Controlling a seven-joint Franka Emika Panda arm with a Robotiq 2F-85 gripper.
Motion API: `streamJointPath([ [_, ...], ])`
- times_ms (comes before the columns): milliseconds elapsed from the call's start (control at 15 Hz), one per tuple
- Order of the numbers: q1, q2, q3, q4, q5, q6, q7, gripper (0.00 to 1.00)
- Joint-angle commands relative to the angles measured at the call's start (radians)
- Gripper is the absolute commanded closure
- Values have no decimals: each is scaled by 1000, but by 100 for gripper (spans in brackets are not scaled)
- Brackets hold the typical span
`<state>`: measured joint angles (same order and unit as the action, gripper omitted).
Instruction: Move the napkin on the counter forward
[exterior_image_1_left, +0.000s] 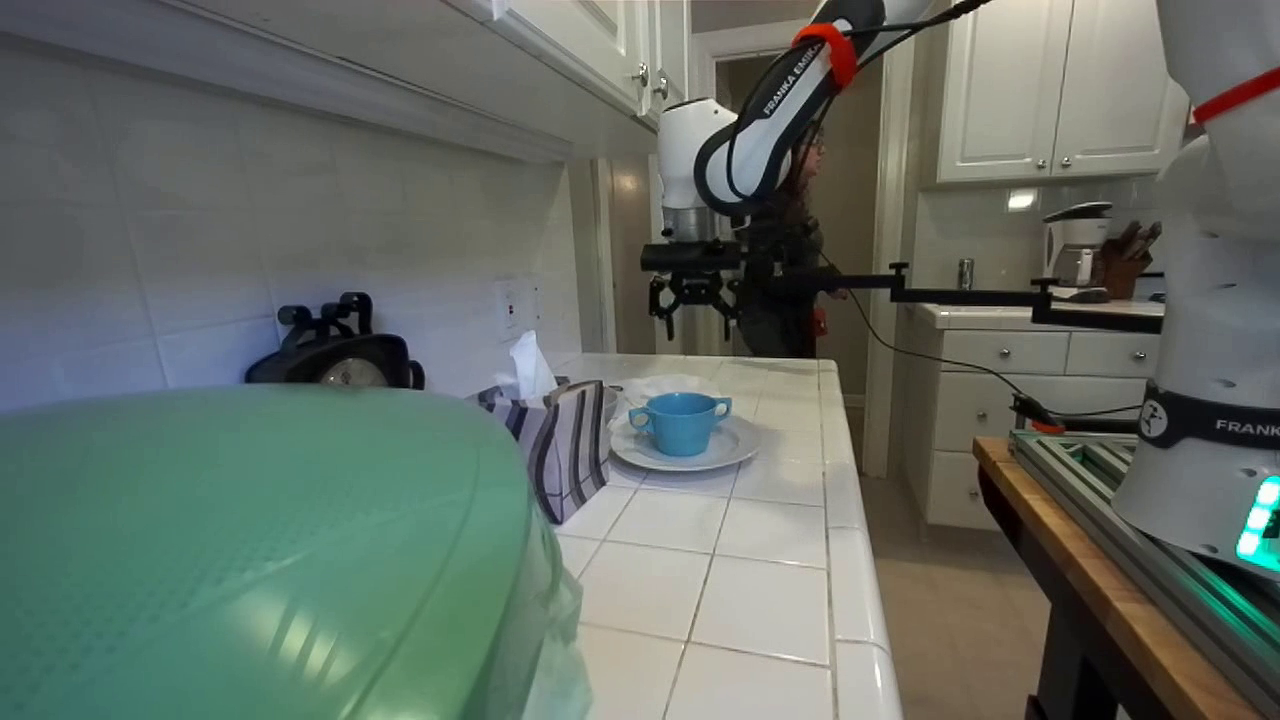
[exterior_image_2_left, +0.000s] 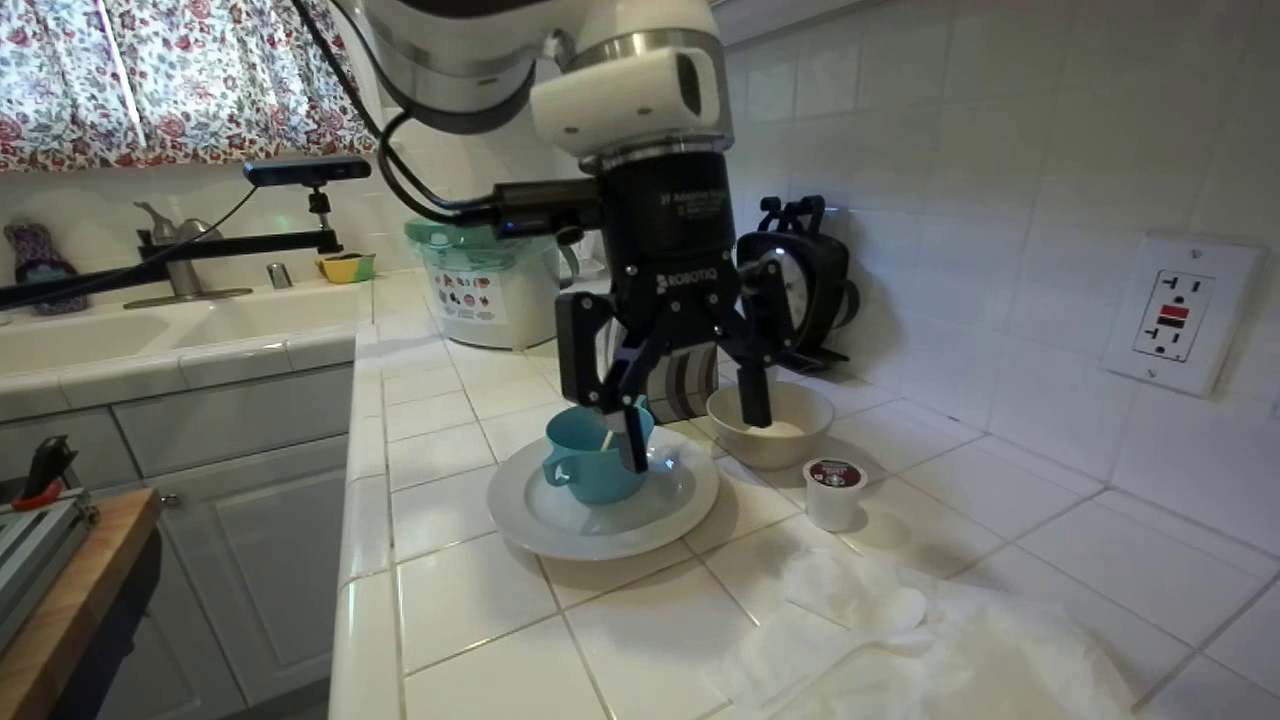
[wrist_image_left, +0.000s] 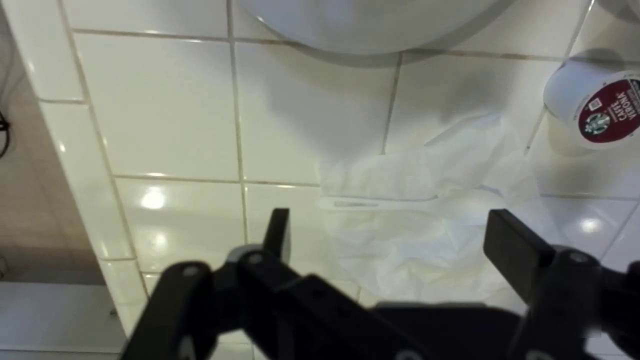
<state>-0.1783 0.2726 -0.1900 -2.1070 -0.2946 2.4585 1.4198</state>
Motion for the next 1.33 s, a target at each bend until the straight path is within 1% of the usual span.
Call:
streamJointPath([
  [0, 32, 129, -45, 131, 62, -11, 64, 0],
  [133, 30, 191, -59, 202, 108, -27, 76, 0],
  [267, 21, 252, -71, 286, 159, -68, 73, 0],
  [533, -10, 355, -81, 436, 253, -169, 53, 0],
  [733, -38, 417, -83, 526, 297, -226, 44, 0],
  [1067, -86, 494, -76, 634, 339, -304, 17, 0],
  [1267, -102, 531, -75, 676, 355, -306, 13, 0],
])
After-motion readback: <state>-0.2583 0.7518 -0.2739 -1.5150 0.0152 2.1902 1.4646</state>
